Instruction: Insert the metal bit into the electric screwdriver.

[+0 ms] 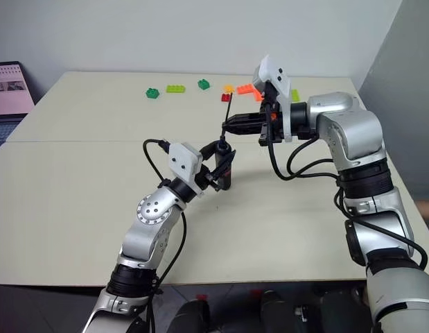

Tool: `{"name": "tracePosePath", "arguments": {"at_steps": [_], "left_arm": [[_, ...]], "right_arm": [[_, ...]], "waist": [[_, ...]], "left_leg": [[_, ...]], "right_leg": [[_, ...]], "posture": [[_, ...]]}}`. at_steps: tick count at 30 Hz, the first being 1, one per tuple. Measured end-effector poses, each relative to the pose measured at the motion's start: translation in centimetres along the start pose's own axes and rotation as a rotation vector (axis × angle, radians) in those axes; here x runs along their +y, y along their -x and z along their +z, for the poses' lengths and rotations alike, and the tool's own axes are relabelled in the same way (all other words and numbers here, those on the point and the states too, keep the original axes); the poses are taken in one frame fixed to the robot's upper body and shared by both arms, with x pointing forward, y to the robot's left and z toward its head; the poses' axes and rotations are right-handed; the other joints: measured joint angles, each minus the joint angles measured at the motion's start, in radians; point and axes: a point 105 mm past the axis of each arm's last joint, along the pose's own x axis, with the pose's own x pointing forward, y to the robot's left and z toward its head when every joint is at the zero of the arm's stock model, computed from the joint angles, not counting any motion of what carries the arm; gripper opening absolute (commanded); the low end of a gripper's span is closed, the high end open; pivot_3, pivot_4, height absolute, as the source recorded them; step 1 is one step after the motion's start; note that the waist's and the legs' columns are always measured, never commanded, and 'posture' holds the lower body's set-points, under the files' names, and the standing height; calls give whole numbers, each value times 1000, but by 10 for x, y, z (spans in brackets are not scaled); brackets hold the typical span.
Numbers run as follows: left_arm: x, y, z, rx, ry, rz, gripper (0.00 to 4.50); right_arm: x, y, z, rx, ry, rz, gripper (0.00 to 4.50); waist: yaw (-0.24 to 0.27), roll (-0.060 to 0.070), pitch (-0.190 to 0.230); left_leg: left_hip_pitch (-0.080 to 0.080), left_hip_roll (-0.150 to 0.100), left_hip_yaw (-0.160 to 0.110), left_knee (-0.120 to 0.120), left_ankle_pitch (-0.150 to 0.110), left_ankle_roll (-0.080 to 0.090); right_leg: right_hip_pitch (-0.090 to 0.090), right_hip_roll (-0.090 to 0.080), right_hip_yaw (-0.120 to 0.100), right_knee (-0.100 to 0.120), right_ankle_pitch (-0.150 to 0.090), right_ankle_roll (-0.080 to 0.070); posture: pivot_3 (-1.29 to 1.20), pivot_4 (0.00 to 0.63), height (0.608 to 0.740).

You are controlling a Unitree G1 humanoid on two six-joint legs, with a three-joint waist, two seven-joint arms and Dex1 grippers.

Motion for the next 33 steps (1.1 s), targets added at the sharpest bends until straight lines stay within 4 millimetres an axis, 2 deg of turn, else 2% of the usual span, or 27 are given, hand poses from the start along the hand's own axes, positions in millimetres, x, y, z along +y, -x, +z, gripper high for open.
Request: {"name": "tracePosePath", "arguments": {"at_steps": [19, 33], "left_arm": [[0, 0, -1, -4, -2, 2, 1641], [0, 0, -1, -3, -1, 2, 1641]], "right_arm": [[-1, 0, 7, 18, 18, 25, 0], [-2, -4, 2, 38, 39, 37, 0]], "waist": [[0, 0, 0], [0, 0, 0]], "left_leg": [[0, 0, 0, 0, 0, 0], [1, 0, 0, 0, 0, 0]], "right_leg": [[0, 0, 0, 0, 0, 0], [0, 0, 0, 1, 0, 0]], "posture": [[0, 150, 740], [0, 150, 740]]}}
